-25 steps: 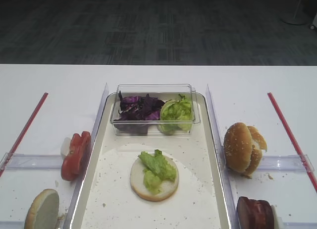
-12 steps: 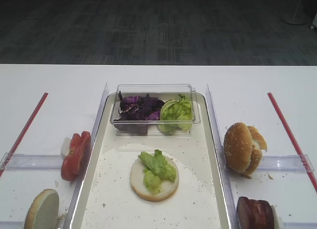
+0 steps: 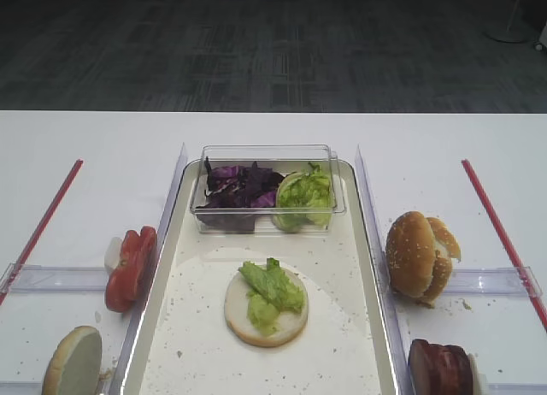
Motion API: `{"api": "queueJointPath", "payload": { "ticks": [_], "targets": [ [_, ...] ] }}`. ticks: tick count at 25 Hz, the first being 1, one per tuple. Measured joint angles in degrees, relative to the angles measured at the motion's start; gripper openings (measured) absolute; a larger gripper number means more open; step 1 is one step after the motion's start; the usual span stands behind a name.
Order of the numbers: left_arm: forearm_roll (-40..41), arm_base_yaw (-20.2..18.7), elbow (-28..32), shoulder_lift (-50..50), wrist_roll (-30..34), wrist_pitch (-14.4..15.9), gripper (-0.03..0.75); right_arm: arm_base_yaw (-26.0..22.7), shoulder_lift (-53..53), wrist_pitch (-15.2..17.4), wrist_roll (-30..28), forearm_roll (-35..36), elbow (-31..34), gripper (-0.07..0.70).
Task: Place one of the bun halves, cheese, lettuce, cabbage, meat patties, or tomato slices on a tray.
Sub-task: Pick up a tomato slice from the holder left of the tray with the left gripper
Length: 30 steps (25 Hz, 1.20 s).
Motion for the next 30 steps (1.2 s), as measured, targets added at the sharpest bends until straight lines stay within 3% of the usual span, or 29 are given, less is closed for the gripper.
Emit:
{"api": "queueJointPath", "payload": {
  "ticks": [5,20,30],
  "targets": [
    [0.0,0.0,0.0,2.2,0.0,0.0,0.566,0.0,0.0,0.0,0.0,0.0,0.0,0.615],
    [0.0,0.0,0.0,39.1,0.2,-0.8,0.566,0.0,0.0,0.0,0.0,0.0,0.0,0.615],
    [0.0,0.0,0.0,54.5,0.5,-2.1,0.566,0.0,0.0,0.0,0.0,0.0,0.0,0.615]
  ]
}}
